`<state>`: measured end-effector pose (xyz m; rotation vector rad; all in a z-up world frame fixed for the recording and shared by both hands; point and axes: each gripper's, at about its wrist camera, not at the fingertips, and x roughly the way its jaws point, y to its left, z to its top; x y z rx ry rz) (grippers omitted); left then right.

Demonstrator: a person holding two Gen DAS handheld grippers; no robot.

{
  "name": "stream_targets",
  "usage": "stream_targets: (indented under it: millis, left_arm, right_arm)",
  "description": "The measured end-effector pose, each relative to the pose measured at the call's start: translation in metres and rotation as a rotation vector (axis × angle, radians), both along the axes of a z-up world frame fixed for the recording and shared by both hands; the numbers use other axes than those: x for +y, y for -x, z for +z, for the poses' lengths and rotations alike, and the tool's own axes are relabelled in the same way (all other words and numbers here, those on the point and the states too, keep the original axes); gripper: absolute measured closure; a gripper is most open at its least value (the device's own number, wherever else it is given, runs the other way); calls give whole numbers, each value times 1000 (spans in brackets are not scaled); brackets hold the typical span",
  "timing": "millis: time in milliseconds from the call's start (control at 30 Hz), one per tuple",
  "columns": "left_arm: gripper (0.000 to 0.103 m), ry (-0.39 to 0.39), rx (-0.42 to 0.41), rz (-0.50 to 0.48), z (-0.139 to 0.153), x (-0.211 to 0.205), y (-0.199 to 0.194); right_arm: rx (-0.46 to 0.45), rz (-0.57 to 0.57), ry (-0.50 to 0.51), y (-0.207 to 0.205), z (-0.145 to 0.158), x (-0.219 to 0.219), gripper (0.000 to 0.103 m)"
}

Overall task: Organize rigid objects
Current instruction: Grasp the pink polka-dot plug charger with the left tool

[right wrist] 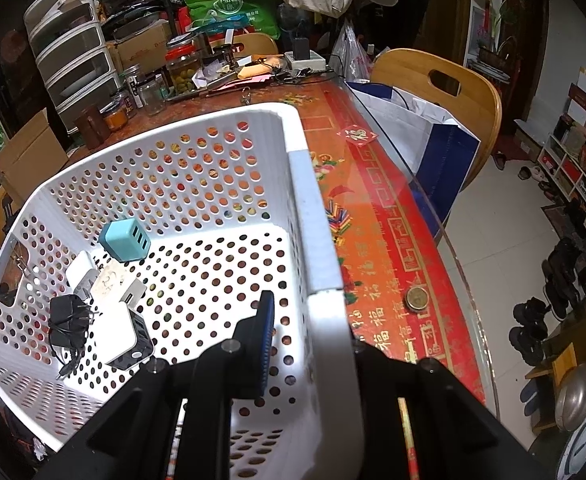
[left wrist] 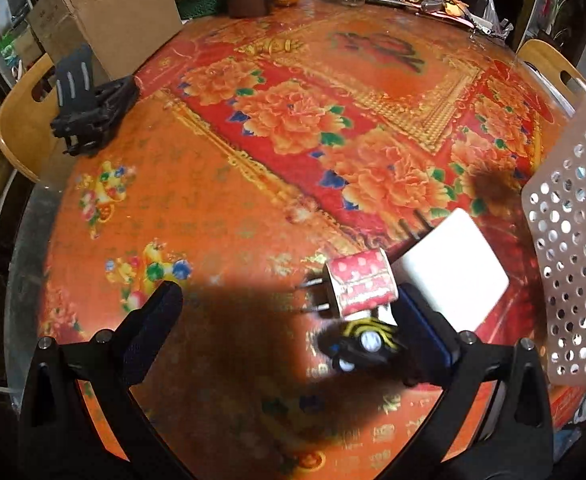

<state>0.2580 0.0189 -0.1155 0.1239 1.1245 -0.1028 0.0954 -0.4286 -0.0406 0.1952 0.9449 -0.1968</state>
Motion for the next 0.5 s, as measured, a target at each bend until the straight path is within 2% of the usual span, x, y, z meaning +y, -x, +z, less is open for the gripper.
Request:
stream_targets:
  millis: [200,300,367,400,433,467,500]
  left_arm:
    - [0,47,38,27,-17,3,-14]
    - [5,72,33,57,-17,2,-13]
    - [15,74,23,55,-17,2,-15]
    - [26,76,16,47,-14,-1,-13]
    - [45,77,8,39,-12,-3,-12]
    - [56,82,3,28,-8,-6,-9]
    - [59,69,-8,26,-4,-10,-9]
  right_arm:
    - [1,1,2,0,0,0,85]
    - [1,2,2,0,0,0,85]
    - [1,3,2,0,-1,1,85]
    - [1,3,3,0,-1,1,85]
    - [1,3,3,0,-1,1,85]
    - [0,3,1,0,-1,0,85]
    - [0,3,1,0,-1,1,85]
